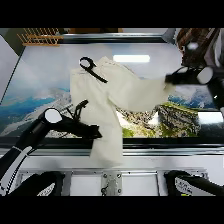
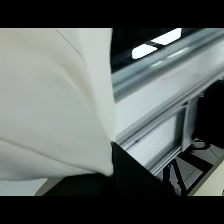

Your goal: Fold the clothes and pants, and hang the long-sleeved shirts on hangers.

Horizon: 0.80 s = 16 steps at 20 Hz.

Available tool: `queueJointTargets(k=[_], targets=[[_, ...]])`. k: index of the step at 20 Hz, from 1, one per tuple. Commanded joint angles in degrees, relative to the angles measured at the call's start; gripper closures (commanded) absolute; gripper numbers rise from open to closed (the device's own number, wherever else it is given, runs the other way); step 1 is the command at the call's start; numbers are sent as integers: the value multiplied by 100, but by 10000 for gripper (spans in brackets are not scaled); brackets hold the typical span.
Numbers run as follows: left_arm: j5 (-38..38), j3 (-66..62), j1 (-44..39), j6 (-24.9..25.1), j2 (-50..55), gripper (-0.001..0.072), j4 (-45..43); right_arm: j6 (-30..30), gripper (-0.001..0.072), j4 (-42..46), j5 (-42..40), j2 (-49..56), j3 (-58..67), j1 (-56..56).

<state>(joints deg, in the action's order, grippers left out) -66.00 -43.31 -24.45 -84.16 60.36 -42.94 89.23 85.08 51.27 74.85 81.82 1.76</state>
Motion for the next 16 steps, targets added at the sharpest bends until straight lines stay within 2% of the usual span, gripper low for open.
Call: queueJointTargets(k=[1,2,3,4,6,9,13,16], targets=[[1191,-645,-1488,9,114,692,138,767,584,275,-278,463,1585,273],[1274,-931,-1683,4,319,480,-153,765,350,149,-275,511,1650,271],[1226,-1279,-1744,-13,562,128,-398,761,113,-11,-223,503,1650,262],[1097,-1613,-1681,-22,776,23,-592,748,59,-70,-94,461,1650,262],[780,-2271,-1220,-22,1102,23,-1021,643,59,-66,356,295,1639,262],[717,-2863,-50,-24,1353,23,-1353,160,60,-68,1139,-186,1187,260],[1104,-2962,1694,-26,1869,24,-1456,118,60,-142,1928,-1117,-741,160],[1432,-2846,2638,-221,2490,24,-1436,116,60,-848,2031,-1725,-2640,-63]])
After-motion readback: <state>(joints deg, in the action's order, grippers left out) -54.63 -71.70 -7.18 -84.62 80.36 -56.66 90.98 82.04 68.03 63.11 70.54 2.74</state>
